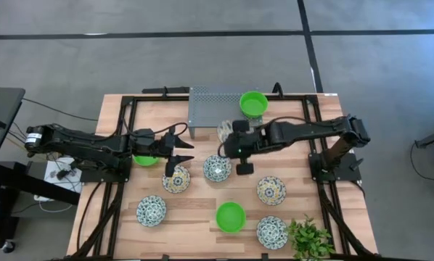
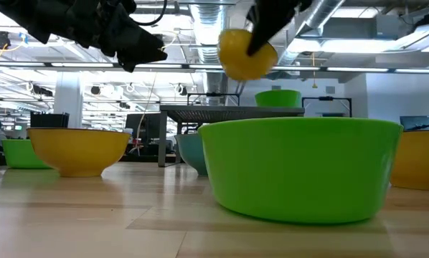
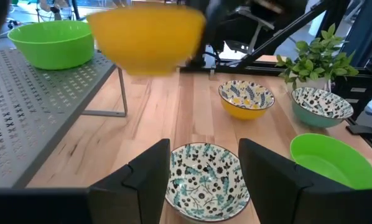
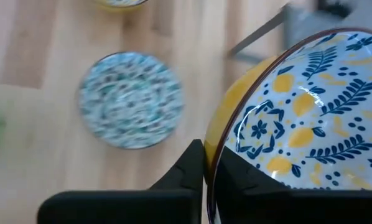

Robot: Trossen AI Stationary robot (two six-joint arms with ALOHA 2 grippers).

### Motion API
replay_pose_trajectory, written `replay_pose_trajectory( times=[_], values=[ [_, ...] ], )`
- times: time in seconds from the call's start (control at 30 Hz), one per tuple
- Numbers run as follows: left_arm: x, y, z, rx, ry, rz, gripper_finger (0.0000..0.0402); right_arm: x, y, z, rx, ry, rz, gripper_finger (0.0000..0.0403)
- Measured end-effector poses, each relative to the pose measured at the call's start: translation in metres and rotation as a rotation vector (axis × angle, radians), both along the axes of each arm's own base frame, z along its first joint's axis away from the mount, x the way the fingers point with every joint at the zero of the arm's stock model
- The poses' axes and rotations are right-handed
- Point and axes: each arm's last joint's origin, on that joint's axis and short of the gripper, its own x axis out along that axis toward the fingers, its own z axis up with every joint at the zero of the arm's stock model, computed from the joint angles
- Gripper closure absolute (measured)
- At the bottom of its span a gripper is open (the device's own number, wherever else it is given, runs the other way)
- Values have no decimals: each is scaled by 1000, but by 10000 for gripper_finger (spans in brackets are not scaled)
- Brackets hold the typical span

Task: Pick & Place Mini bowls
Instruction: Put the top right yellow patterned bowl on the shelf

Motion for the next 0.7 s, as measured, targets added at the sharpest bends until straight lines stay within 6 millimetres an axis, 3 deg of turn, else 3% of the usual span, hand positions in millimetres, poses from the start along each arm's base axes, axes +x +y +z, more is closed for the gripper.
replay_pose_trajectory(
  times=[0.13,0.3,0.5,0.7],
  values=[
    [0,0,0,0,-3,0,208,3,-21,16,-83,-19,23,389],
    [0,0,0,0,-3,0,208,4,-56,19,-137,-13,-2,398],
    [0,0,0,0,-4,0,208,8,-92,15,-87,-35,-55,387],
    [0,0,1,0,-11,0,208,14,-112,-2,-58,21,-40,396]
  ],
)
